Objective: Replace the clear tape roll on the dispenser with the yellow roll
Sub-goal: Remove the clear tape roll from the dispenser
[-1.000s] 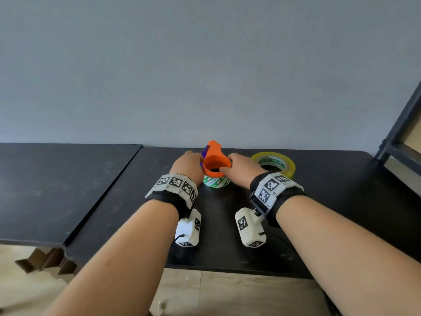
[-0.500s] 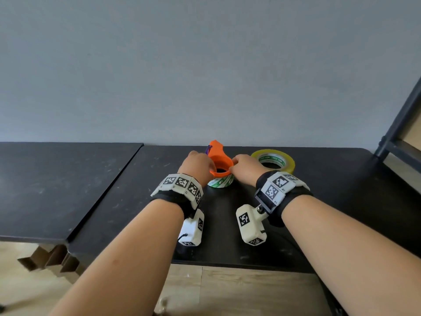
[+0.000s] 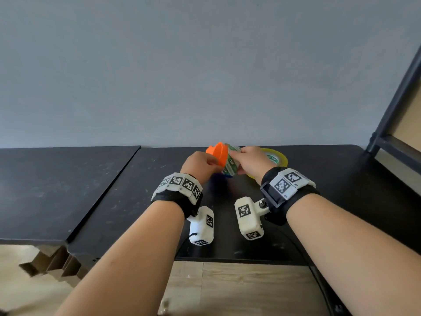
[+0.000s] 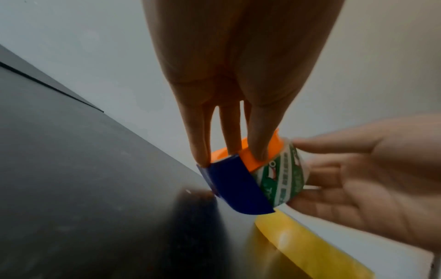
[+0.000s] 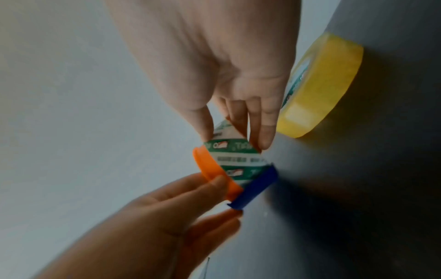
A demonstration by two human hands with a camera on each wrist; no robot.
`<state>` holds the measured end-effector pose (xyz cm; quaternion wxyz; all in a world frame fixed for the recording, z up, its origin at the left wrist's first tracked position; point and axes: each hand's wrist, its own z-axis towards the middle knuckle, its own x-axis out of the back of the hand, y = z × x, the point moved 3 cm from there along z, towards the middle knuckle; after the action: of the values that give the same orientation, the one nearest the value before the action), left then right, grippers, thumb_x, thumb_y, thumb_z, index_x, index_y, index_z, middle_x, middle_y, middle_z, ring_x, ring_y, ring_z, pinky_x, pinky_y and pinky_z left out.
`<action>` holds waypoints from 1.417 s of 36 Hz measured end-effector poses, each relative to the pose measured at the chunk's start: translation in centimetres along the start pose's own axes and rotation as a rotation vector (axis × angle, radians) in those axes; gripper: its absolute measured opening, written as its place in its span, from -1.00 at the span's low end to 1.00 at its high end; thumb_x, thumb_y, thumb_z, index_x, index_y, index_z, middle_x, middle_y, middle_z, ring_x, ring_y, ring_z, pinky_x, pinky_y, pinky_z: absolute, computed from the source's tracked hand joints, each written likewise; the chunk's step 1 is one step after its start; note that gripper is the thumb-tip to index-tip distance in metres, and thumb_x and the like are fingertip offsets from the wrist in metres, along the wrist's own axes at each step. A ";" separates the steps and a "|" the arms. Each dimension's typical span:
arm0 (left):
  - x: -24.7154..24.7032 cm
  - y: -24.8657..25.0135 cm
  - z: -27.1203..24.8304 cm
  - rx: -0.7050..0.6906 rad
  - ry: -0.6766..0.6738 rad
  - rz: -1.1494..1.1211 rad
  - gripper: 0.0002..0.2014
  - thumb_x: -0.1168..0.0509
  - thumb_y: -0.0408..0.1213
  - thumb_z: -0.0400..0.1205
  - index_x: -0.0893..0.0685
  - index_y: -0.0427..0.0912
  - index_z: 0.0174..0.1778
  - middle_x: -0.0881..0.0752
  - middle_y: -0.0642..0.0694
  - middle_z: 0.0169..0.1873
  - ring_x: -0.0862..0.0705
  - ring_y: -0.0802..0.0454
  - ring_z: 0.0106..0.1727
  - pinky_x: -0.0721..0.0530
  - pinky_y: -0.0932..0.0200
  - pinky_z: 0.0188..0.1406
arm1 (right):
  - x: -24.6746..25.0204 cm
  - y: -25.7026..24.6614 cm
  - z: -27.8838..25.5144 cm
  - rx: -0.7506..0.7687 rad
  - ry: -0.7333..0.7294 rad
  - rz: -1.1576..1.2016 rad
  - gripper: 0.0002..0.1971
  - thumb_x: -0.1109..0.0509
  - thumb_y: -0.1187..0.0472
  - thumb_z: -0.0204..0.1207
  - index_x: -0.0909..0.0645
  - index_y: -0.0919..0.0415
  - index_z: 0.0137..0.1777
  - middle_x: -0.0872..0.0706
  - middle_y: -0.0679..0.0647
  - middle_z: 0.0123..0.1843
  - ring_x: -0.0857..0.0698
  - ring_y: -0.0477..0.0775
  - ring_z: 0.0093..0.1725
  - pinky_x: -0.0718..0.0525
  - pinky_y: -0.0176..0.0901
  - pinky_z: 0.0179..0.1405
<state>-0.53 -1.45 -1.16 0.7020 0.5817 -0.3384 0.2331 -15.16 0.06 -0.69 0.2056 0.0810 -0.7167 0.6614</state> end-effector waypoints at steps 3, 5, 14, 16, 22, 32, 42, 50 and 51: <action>-1.0 0.2 -0.2 0.009 -0.053 0.056 -0.89 -0.45 -0.20 0.50 -0.75 -0.10 -0.33 -0.68 -0.07 -0.35 -0.59 -0.02 -0.23 -0.52 0.19 -0.20 | 0.2 -0.4 -0.5 0.048 0.039 -0.044 -0.74 -0.42 0.17 0.54 -0.73 0.38 0.07 -0.82 0.27 0.06 -0.79 0.23 0.08 -0.72 0.20 0.21; -1.3 0.3 -0.3 0.033 -0.077 0.077 -0.75 -0.45 -0.17 0.50 -0.64 -0.09 -0.49 -0.53 -0.01 -0.50 -0.49 0.02 -0.33 -0.43 0.21 -0.27 | 0.2 -0.5 -0.8 0.062 0.034 -0.090 -0.75 -0.42 0.21 0.54 -0.73 0.39 0.09 -0.82 0.27 0.06 -0.78 0.22 0.08 -0.71 0.12 0.19; 0.0 0.1 0.0 0.070 -0.079 -0.018 -0.84 -0.39 -0.34 0.51 -0.76 -0.38 -0.28 -0.80 -0.31 -0.25 -0.73 -0.12 -0.22 -0.77 -0.08 0.07 | -0.5 0.4 -0.9 0.045 -0.019 -0.061 -0.90 -0.46 0.26 0.53 -0.69 0.19 0.02 -0.81 0.18 0.06 -0.79 0.16 0.06 -0.74 0.20 0.19; 0.0 0.0 -0.2 0.078 -0.075 -0.014 -0.83 -0.37 -0.36 0.51 -0.78 -0.42 -0.19 -0.83 -0.34 -0.19 -0.79 -0.19 -0.14 -0.77 -0.14 0.09 | -0.6 0.4 -0.9 0.036 -0.023 -0.057 -0.93 -0.45 0.27 0.53 -0.69 0.20 -0.01 -0.82 0.20 0.05 -0.80 0.18 0.06 -0.75 0.21 0.18; 0.4 0.1 -0.3 0.062 -0.016 0.074 -0.87 -0.30 -0.37 0.53 -0.72 -0.33 -0.25 -0.78 -0.30 -0.26 -0.67 -0.11 -0.23 -0.72 -0.05 -0.01 | -0.6 0.0 -1.2 0.016 -0.001 -0.061 -0.90 -0.41 0.29 0.57 -0.70 0.33 -0.01 -0.82 0.26 0.06 -0.80 0.21 0.08 -0.73 0.21 0.20; 1.0 1.7 -0.5 0.045 0.056 0.191 -0.75 -0.15 -0.32 0.70 -0.59 -0.36 0.20 -0.69 -0.32 0.19 -0.65 -0.25 0.22 -0.55 0.02 0.10 | -0.9 -0.3 -0.6 0.023 0.100 -0.040 -0.75 -0.30 0.30 0.55 -0.65 0.53 0.04 -0.78 0.42 0.04 -0.78 0.41 0.05 -0.74 0.39 0.07; 1.9 1.4 -0.7 0.103 0.052 0.121 -0.74 -0.14 -0.36 0.65 -0.69 -0.38 0.10 -0.79 -0.37 0.01 -0.75 -0.28 0.09 -0.68 -0.12 0.19 | -0.8 -0.2 0.1 -0.003 0.111 -0.095 -0.81 -0.21 0.34 0.57 -0.57 0.51 -0.08 -0.72 0.34 -0.05 -0.73 0.34 0.00 -0.74 0.10 0.02; 3.8 0.5 -0.8 0.139 0.144 0.176 -0.72 -0.14 -0.36 0.67 -0.70 -0.33 0.17 -0.75 -0.33 0.11 -0.69 -0.30 0.19 -0.60 -0.01 0.14 | -0.2 -0.6 -1.4 0.077 0.133 -0.071 -0.76 -0.26 0.33 0.58 -0.68 0.42 0.12 -0.78 0.34 0.08 -0.75 0.34 0.09 -0.72 0.17 0.14; 3.7 0.6 -0.9 0.134 0.154 0.204 -0.71 -0.14 -0.35 0.67 -0.69 -0.31 0.20 -0.74 -0.32 0.14 -0.67 -0.29 0.21 -0.59 0.00 0.13 | -0.4 -0.7 -1.5 0.088 0.132 -0.075 -0.75 -0.28 0.32 0.58 -0.67 0.36 0.19 -0.78 0.28 0.13 -0.75 0.29 0.13 -0.71 0.13 0.19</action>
<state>1.69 -0.73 1.90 0.6581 0.5704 -0.3245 0.3691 -14.28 1.35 -0.08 0.2732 0.0729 -0.6685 0.6879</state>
